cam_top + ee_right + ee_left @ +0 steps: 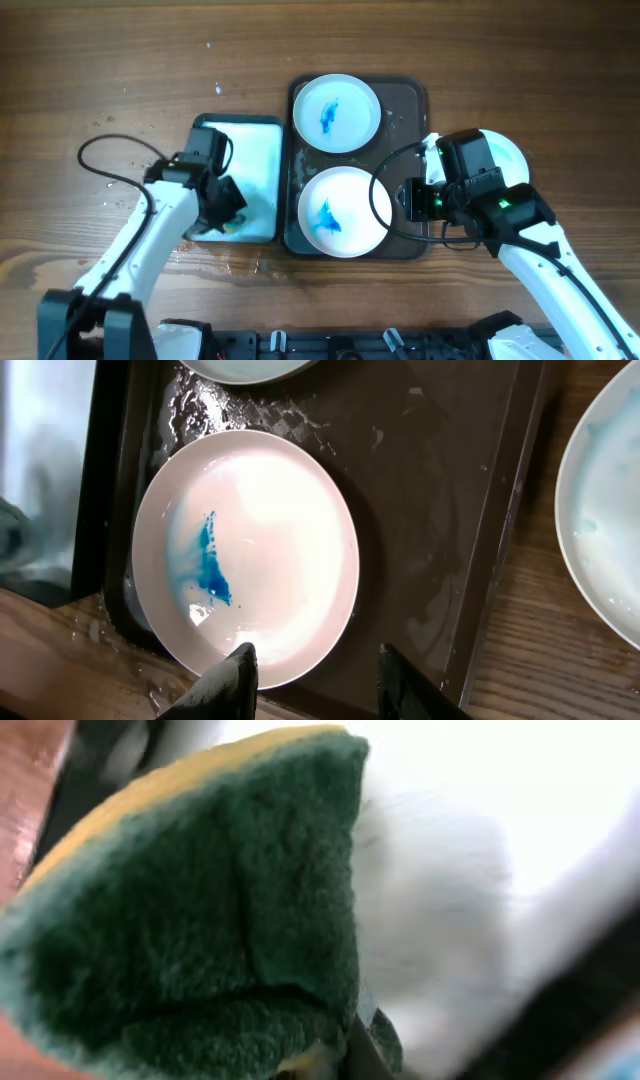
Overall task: Clean dirty plates on tray and stack at the side
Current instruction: 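Grasp the sponge in the soapy tray with the left gripper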
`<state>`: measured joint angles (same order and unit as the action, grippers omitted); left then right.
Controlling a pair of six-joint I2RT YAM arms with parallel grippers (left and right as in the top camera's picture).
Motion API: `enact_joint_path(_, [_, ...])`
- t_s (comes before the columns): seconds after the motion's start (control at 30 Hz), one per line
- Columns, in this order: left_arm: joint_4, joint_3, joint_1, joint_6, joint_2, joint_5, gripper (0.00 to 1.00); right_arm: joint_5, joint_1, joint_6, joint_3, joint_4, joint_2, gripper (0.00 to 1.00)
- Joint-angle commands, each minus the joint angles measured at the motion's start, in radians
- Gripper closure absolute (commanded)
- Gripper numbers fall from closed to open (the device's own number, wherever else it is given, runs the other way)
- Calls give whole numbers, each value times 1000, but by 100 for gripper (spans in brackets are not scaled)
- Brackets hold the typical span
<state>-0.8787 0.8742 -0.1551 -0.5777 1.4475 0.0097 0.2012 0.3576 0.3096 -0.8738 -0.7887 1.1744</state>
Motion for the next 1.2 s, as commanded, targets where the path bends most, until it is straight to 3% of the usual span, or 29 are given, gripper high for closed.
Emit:
enact_joint_path(0.0, [12, 63, 2, 130, -62, 142, 96, -5, 5, 9, -2, 3, 8, 61])
enact_joint_path(0.1, [106, -3, -9, 175, -47, 135, 96, -6, 5, 10, -1, 6, 8, 60])
enact_joint_path(0.23, [357, -181, -9, 170, 0, 134, 96, -5, 5, 16, -2, 2, 8, 61])
enact_joint_path(0.27, [348, -191, -7, 156, 7, 119, 96, -5, 5, 16, -2, 1, 8, 61])
enact_joint_path(0.33, [259, -189, 7, 81, 4, 55, 71, 3, 5, 16, -1, 1, 8, 61])
enact_joint_path(0.37, [185, -162, 25, 79, 4, 42, 47, 2, 5, 16, -1, 7, 8, 60])
enact_joint_path(0.53, [-120, 77, 26, 80, -13, 45, 39, 2, 5, 33, -1, 9, 8, 61])
enact_joint_path(0.6, [-136, 100, 26, 79, -22, 50, 36, 2, 5, 33, -2, 8, 8, 60])
enact_joint_path(0.7, [-84, 52, 26, 77, -1, 35, 36, 2, 5, 34, -1, 10, 8, 60])
enact_joint_path(0.83, [168, -166, 26, 38, 85, -11, 39, 2, 5, 34, -2, 9, 8, 60])
enact_joint_path(0.9, [229, -182, 26, 38, 118, 43, 94, 2, 5, 34, -1, 9, 8, 60])
enact_joint_path(0.97, [222, -143, 26, 38, 102, 134, 96, 2, 5, 34, -1, 8, 8, 60])
enact_joint_path(1.07, [69, 10, 26, 53, 44, 193, 96, -1, 5, 37, -1, -6, 15, 60])
enact_joint_path(1.17, [-100, 185, -27, 154, -31, 290, 96, -134, 5, 191, -1, -38, 85, 57])
